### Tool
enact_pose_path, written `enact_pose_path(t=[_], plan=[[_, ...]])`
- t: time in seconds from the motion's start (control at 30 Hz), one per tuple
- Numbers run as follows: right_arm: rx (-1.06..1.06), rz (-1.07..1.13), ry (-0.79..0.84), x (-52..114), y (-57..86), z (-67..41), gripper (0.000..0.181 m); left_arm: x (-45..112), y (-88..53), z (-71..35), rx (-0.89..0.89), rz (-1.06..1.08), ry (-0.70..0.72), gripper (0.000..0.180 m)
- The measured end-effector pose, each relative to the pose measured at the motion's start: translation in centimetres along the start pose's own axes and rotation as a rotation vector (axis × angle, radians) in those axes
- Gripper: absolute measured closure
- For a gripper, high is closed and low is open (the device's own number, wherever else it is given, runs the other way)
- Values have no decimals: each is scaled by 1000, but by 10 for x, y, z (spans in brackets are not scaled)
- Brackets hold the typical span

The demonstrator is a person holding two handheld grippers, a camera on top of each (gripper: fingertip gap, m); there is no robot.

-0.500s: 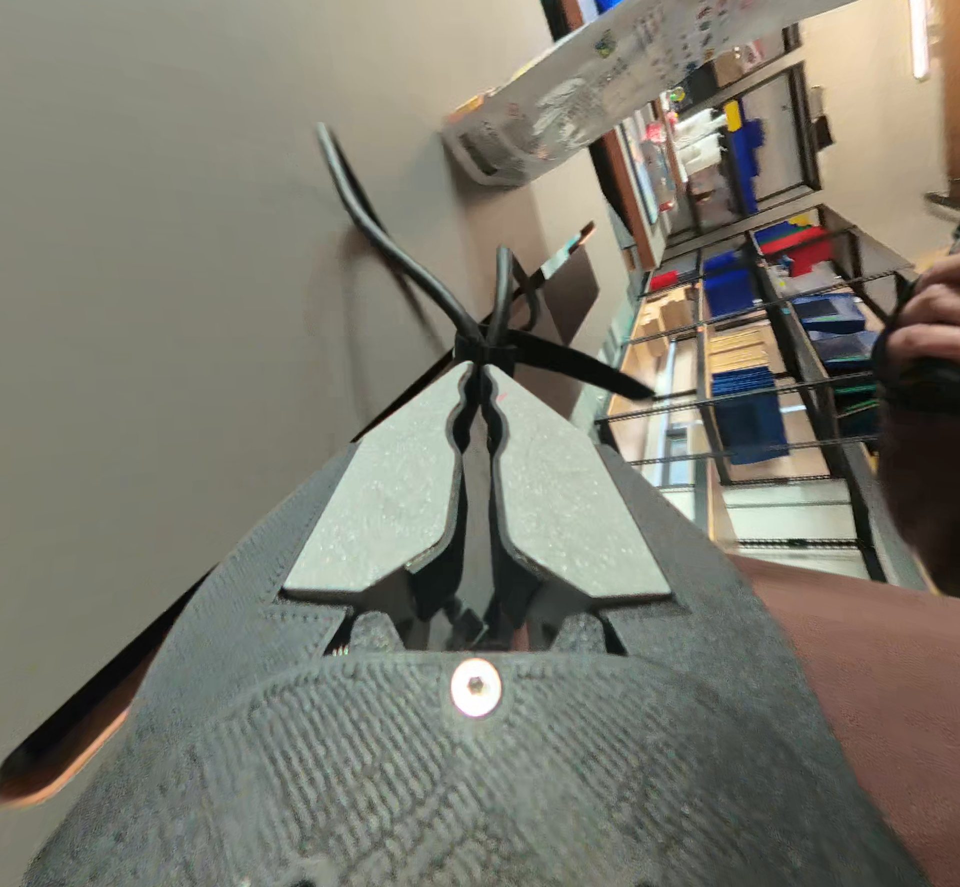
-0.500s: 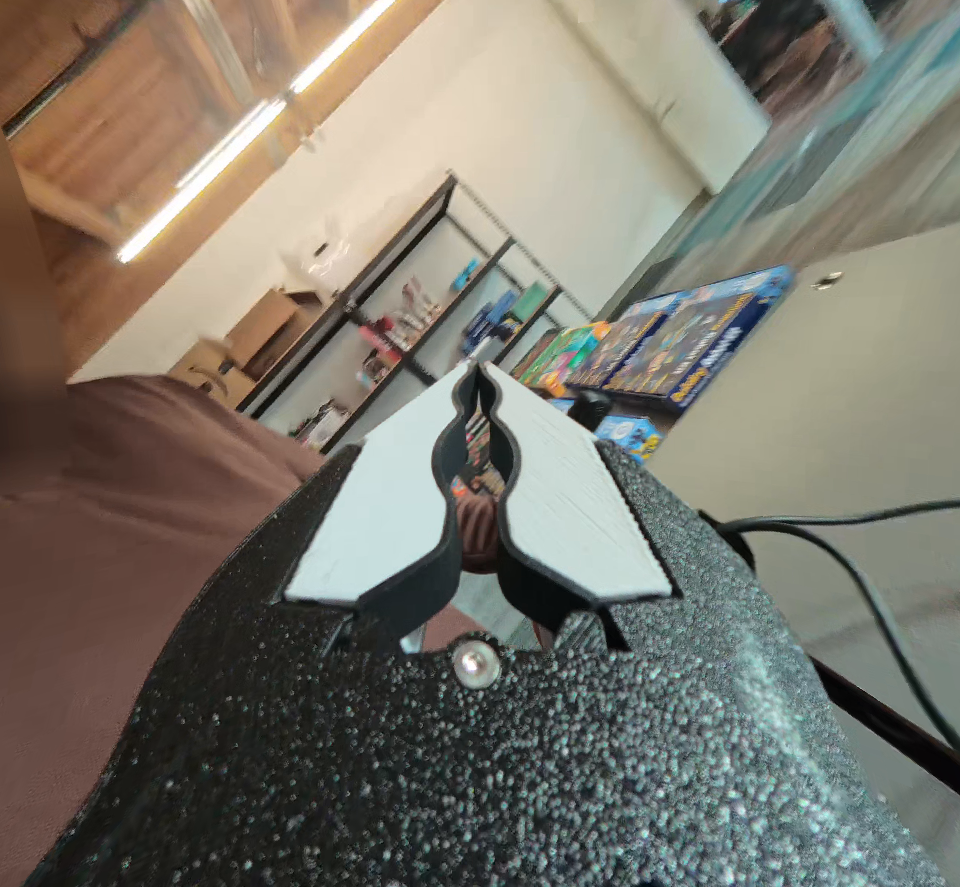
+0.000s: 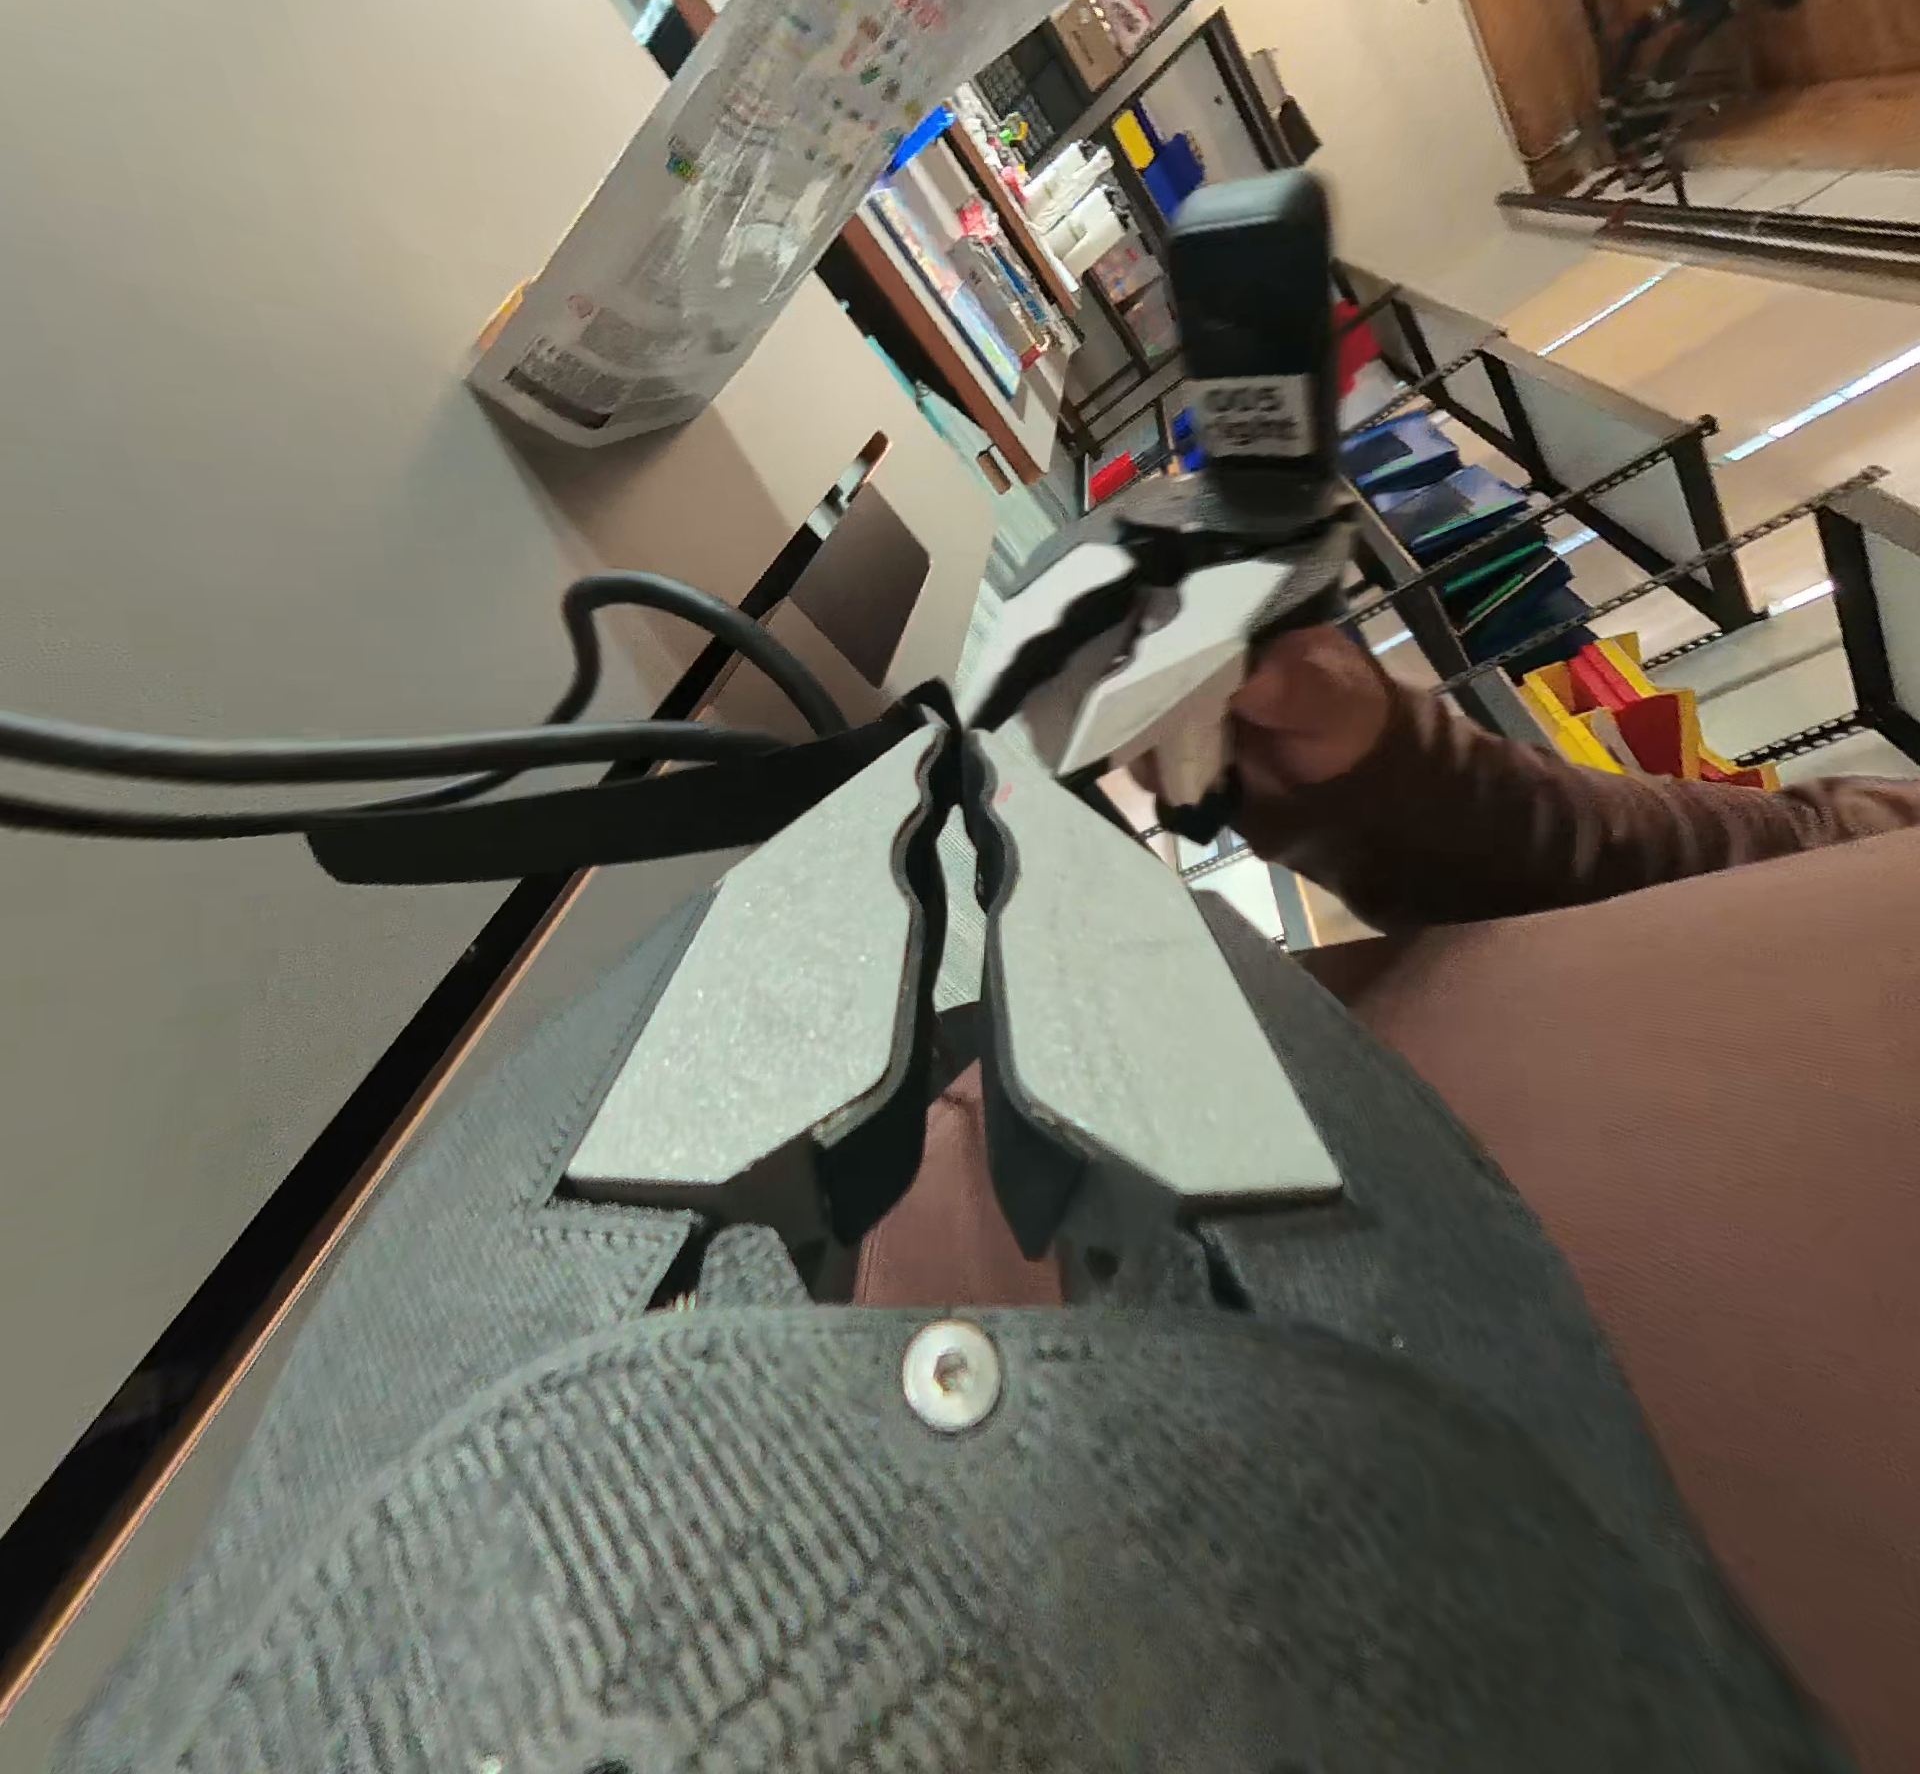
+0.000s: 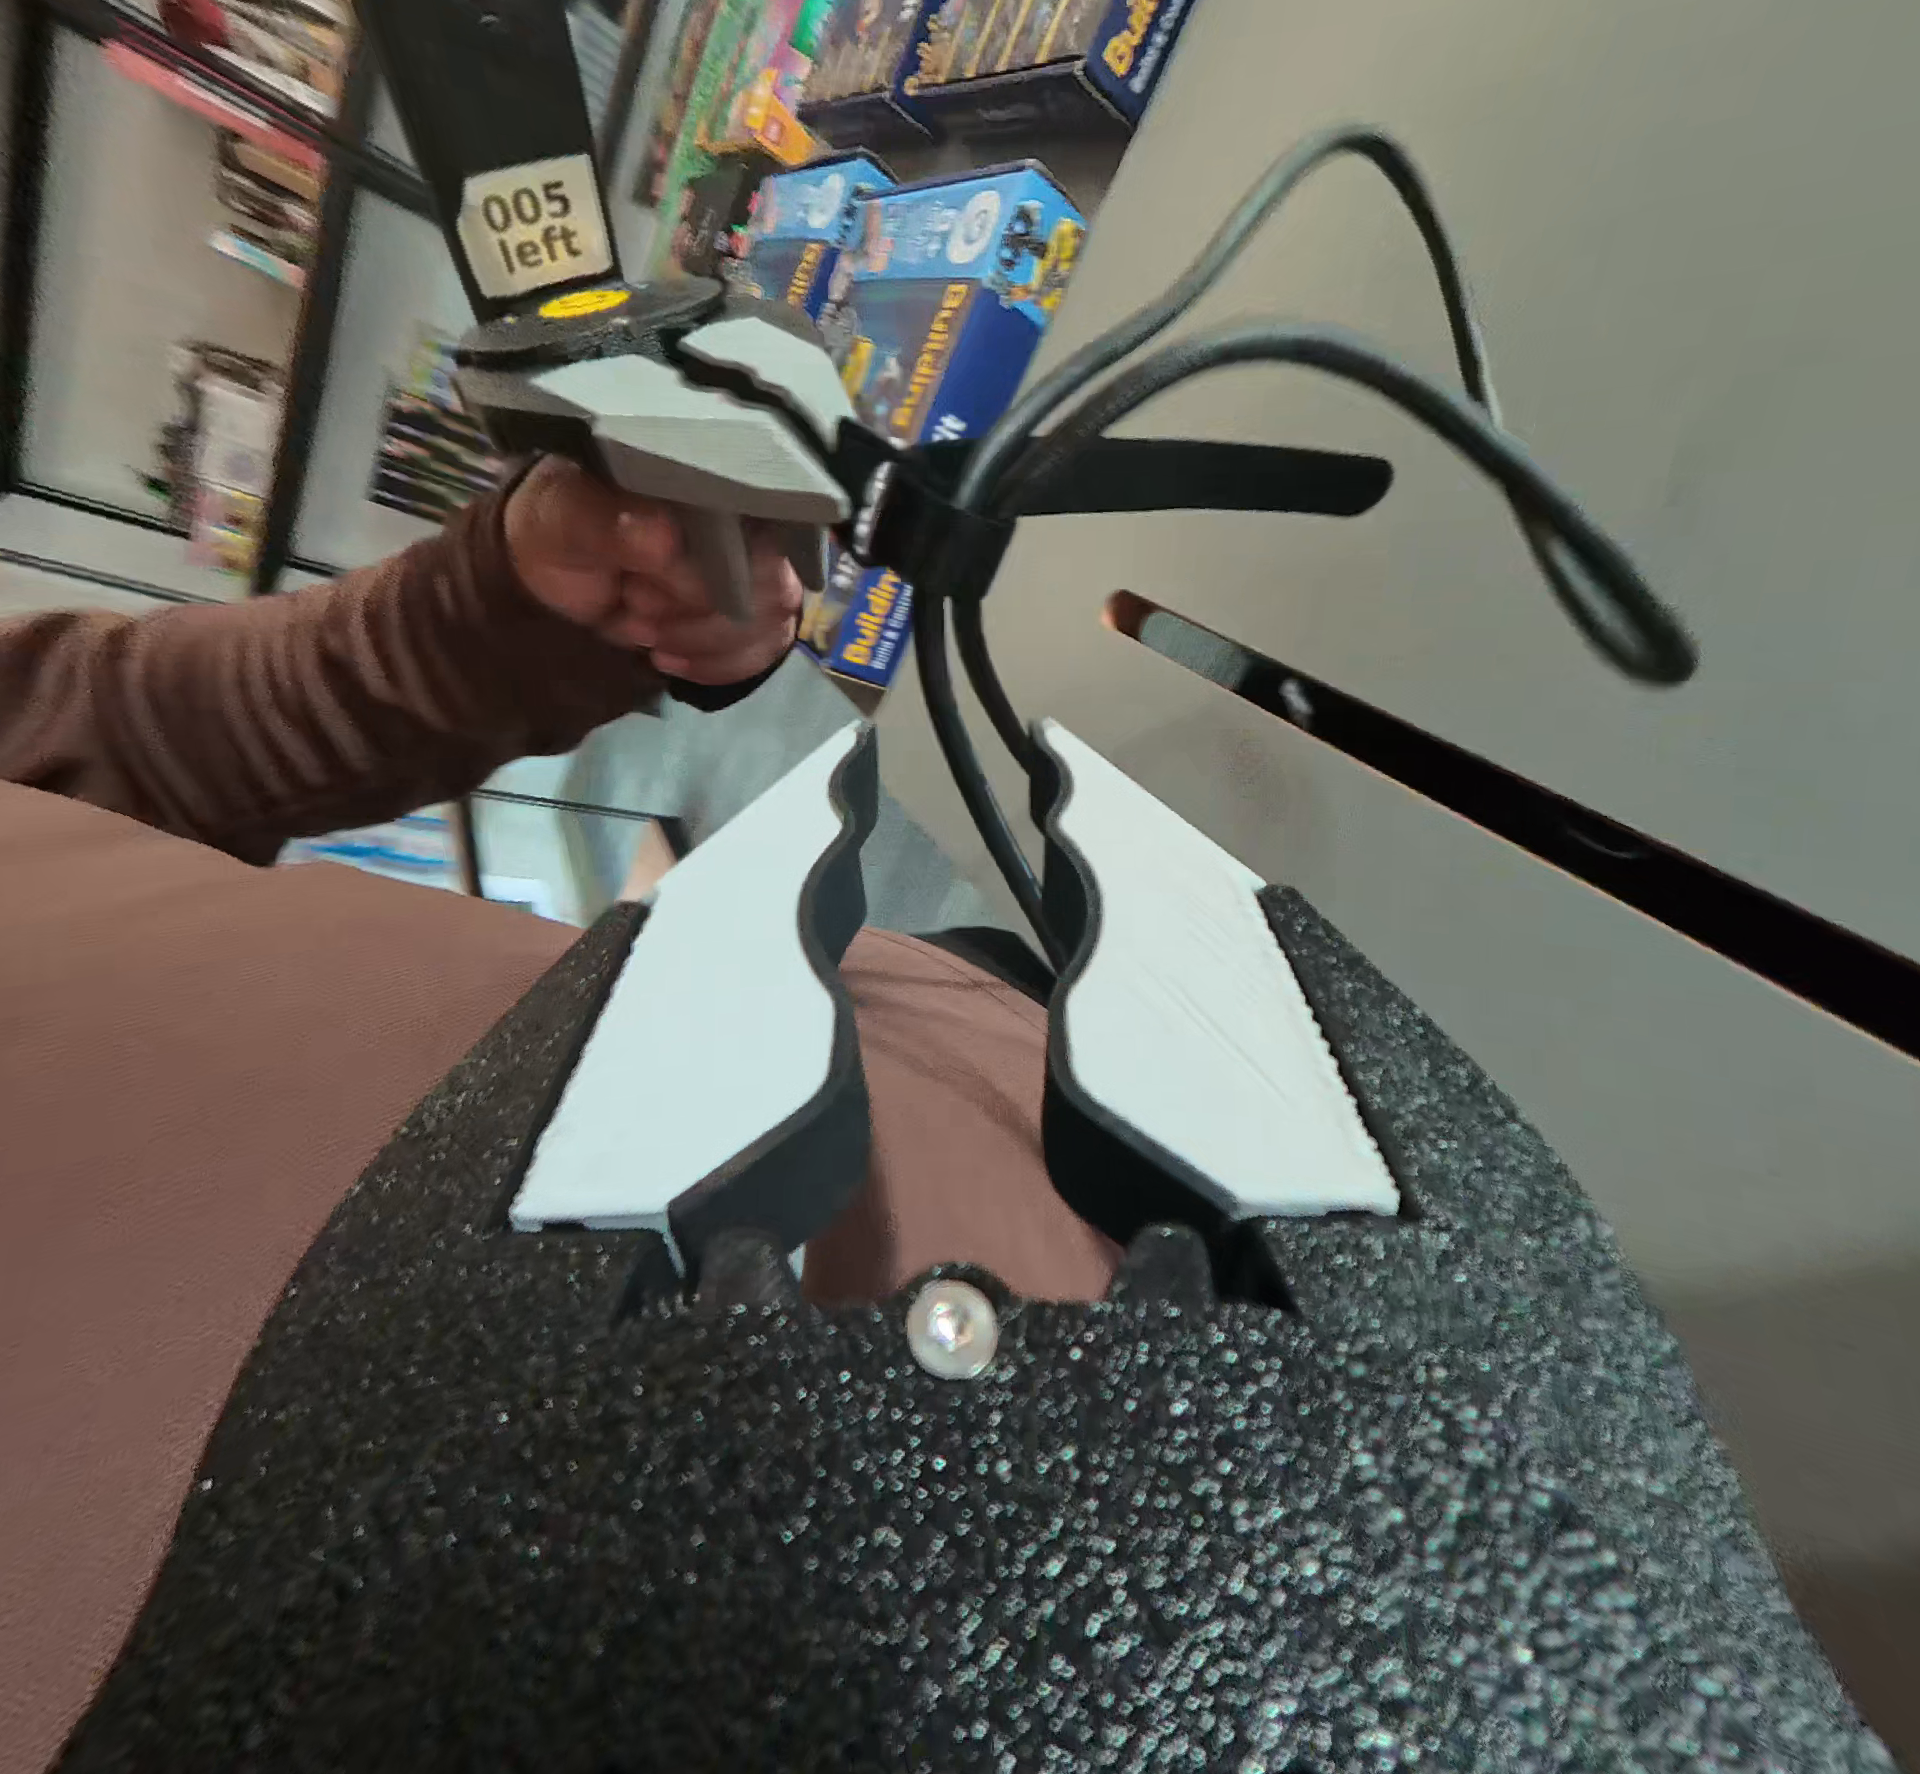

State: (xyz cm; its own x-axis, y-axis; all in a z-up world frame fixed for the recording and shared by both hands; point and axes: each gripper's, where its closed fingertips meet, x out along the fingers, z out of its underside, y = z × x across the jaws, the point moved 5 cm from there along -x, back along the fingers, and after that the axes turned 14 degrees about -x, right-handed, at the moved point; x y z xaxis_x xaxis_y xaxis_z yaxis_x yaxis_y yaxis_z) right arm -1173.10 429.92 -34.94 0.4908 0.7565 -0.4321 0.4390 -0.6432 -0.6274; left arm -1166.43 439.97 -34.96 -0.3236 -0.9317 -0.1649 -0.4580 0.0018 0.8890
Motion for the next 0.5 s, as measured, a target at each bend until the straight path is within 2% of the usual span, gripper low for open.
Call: enact_pose_path(t=[0.03, 0.1, 0.2, 0.33, 0.43, 0.5], plan=[[35, -69, 38, 5, -2, -4, 146, -3, 5, -3, 2, 13, 2, 180], [23, -146, 118, 9, -10, -16, 144, -8, 11, -8, -13, 29, 8, 180], [-190, -43, 100, 11, -24, -30, 144, -14, 18, -12, -36, 43, 24, 180], [-577, 174, 2, 15, -45, -48, 147, -16, 27, -8, -71, 75, 22, 180], [-804, 233, -143, 24, -55, -48, 159, -17, 31, -4, -81, 107, -14, 180], [-873, 216, -202, 28, -56, -45, 160, -17, 35, -4, -68, 125, -56, 180]])
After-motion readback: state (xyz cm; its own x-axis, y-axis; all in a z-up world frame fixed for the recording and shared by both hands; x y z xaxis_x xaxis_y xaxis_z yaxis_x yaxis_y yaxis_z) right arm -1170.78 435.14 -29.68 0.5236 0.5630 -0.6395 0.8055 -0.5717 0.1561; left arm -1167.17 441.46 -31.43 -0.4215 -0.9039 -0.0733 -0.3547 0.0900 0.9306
